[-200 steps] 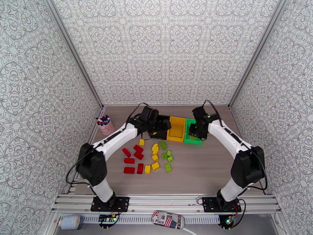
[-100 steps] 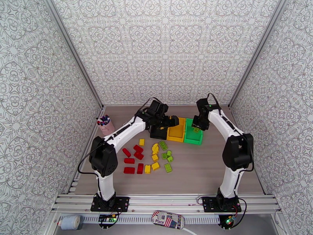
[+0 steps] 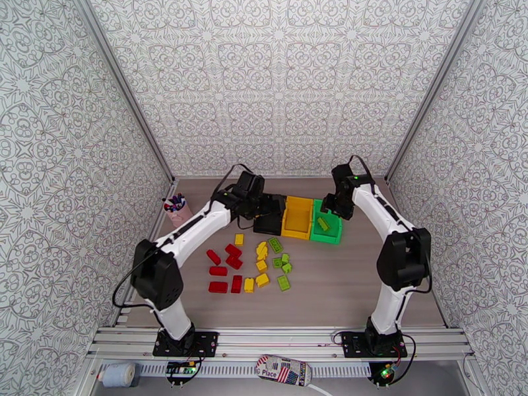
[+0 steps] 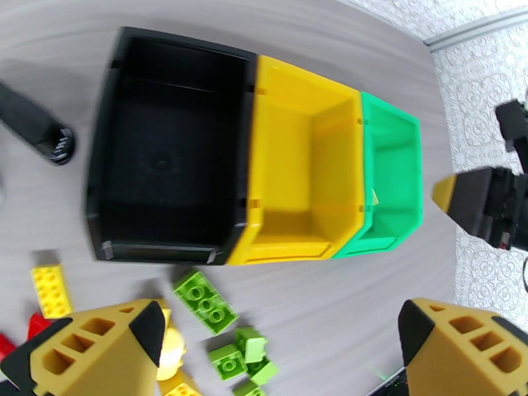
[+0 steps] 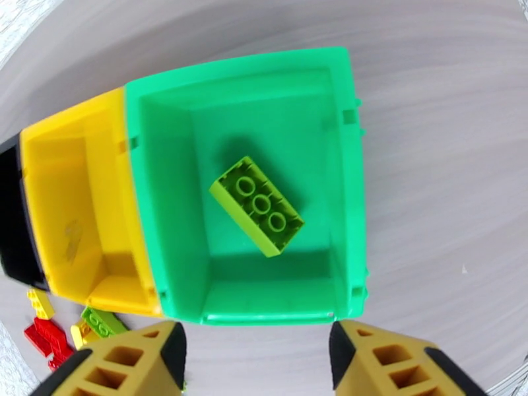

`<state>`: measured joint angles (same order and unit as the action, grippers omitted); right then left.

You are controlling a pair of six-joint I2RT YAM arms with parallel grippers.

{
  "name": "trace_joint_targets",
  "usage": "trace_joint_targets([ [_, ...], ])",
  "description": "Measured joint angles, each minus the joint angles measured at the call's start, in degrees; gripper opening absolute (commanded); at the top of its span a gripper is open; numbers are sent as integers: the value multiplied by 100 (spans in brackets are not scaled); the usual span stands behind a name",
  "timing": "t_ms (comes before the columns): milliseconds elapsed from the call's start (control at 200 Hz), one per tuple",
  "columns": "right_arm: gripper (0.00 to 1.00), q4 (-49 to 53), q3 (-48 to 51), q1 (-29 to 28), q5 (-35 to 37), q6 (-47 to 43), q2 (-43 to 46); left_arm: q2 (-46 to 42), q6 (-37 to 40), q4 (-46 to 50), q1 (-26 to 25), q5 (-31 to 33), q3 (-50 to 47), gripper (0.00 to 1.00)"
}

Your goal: Sort the legos into containers by color

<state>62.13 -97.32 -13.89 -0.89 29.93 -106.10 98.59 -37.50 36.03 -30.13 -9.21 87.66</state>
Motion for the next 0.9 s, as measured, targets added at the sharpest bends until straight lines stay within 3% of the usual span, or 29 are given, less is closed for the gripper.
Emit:
trace_joint_targets([
  [90,74,-57,278,-317,-42,-15,256,-275,-17,-17,24,197,-273,99],
  [250,74,-254,901,-1145,-177,7,533,-667,-201,4,101,376,-846,99],
  [600,64,-645,1665,-2959,-302,511,483,-1853,-901,247,271,647,-2361,99],
  [895,64,-922,2319,-3751,-321,988,282,-3305,-1550,468,251,874,-3864,99],
])
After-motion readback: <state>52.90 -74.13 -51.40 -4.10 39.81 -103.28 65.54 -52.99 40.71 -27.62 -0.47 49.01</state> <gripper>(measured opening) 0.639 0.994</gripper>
